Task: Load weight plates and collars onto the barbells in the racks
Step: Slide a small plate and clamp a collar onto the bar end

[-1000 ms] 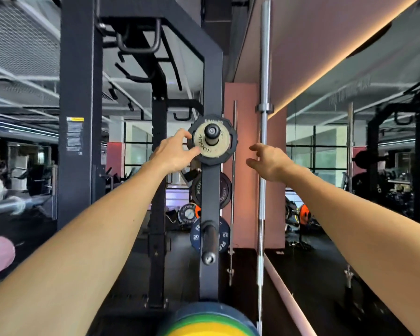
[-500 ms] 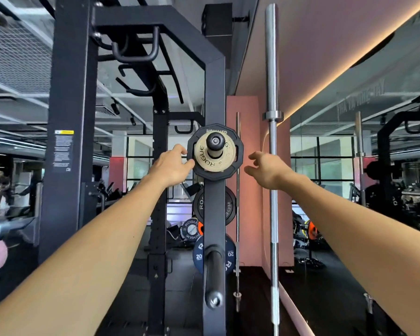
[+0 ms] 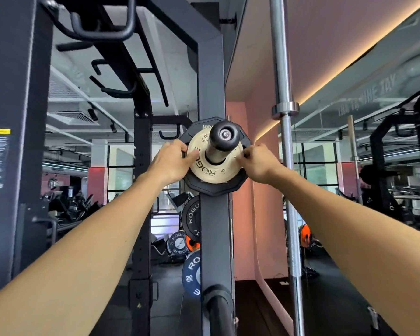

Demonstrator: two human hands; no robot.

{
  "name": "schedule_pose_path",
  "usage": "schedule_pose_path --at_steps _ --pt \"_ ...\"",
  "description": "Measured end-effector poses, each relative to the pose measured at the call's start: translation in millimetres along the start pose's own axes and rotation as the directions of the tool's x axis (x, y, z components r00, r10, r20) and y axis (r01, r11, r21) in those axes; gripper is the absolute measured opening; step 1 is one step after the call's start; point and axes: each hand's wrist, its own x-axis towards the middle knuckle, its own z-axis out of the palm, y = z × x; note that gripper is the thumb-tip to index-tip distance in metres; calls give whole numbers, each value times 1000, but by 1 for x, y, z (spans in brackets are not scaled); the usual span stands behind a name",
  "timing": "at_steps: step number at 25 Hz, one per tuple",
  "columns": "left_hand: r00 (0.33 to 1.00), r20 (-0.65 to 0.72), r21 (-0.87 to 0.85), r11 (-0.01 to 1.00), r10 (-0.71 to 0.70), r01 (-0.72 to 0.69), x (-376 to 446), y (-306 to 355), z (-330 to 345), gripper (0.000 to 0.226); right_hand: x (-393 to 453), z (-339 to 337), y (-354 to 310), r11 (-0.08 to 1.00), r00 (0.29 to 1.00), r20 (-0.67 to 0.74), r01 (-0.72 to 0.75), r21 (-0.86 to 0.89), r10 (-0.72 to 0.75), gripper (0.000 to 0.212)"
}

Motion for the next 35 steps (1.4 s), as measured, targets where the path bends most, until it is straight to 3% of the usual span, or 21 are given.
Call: schedule_pose_path --at_steps 4,8,11,14,20,27,35 --pt "999 -48 90 996 22 -18 5 2 8 35 14 15 2 992 996 -60 -63 110 70 32" --pt "1000 -22 75 997 -18 19 6 10 3 32 14 7 4 977 998 -10 -57 205 60 33" --pt "995 42 -117 989 -90 94 -2 16 -6 35 4 -5 -1 917 994 76 -97 388 73 23" --pt "984 101 -368 913 -150 177 -19 29 -19 28 -18 -23 -13 830 983 173 -152 536 68 23" --pt "982 86 -487 853 -168 189 -62 60 -60 12 -70 -67 -34 777 982 188 -105 620 -17 15" --pt "973 49 -441 869 -225 223 -131 89 -123 12 -135 -104 -68 743 974 210 -83 664 -79 19" --pt "933 -24 -326 885 -358 331 -208 35 -253 12 -171 -58 -185 628 916 295 -63 776 -273 19"
